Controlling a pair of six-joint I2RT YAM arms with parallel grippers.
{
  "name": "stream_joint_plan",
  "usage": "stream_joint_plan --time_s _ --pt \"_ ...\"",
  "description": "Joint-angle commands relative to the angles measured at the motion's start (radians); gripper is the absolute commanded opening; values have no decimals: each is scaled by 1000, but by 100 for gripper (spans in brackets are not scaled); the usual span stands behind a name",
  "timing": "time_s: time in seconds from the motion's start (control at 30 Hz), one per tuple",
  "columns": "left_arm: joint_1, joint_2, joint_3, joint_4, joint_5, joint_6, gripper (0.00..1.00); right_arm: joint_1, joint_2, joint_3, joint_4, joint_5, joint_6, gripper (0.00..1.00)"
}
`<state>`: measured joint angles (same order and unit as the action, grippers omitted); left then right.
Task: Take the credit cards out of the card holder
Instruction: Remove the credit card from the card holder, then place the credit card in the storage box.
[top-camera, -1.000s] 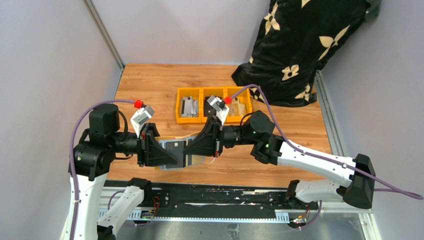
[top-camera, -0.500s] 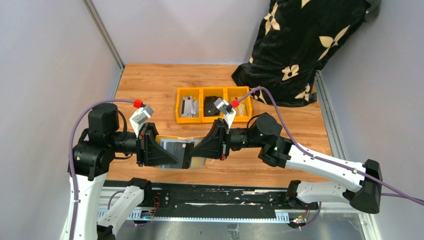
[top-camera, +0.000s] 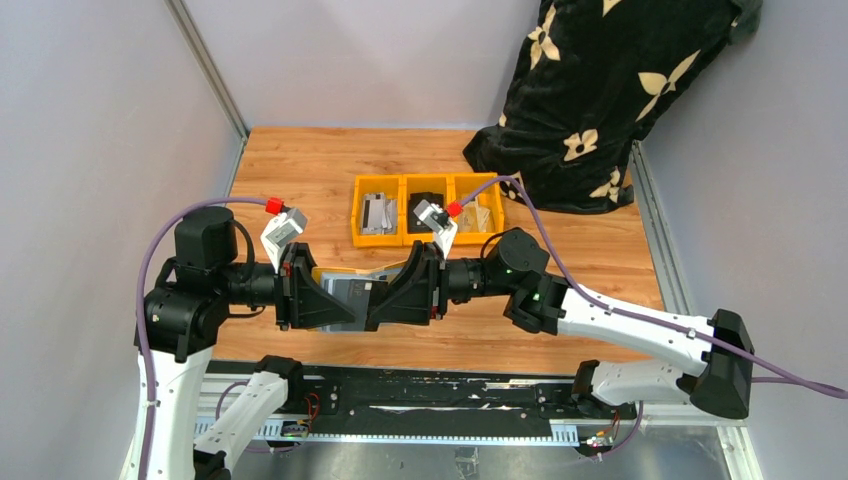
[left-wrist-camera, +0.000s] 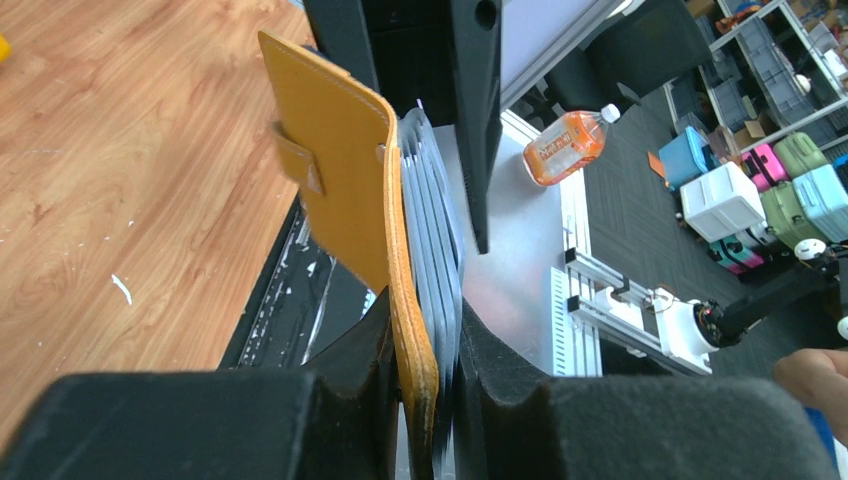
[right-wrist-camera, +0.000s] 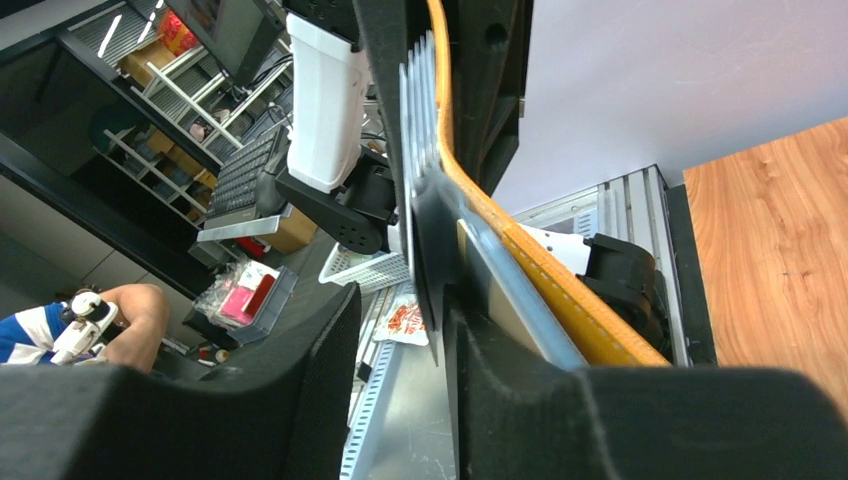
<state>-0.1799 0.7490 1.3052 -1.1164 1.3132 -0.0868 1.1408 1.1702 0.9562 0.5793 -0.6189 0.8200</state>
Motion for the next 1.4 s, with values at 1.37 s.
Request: stream_joint_plan --time_s 1.37 --pt "-7 -86 41 23 -260 97 0 -666 664 552 -843 140 -443 0"
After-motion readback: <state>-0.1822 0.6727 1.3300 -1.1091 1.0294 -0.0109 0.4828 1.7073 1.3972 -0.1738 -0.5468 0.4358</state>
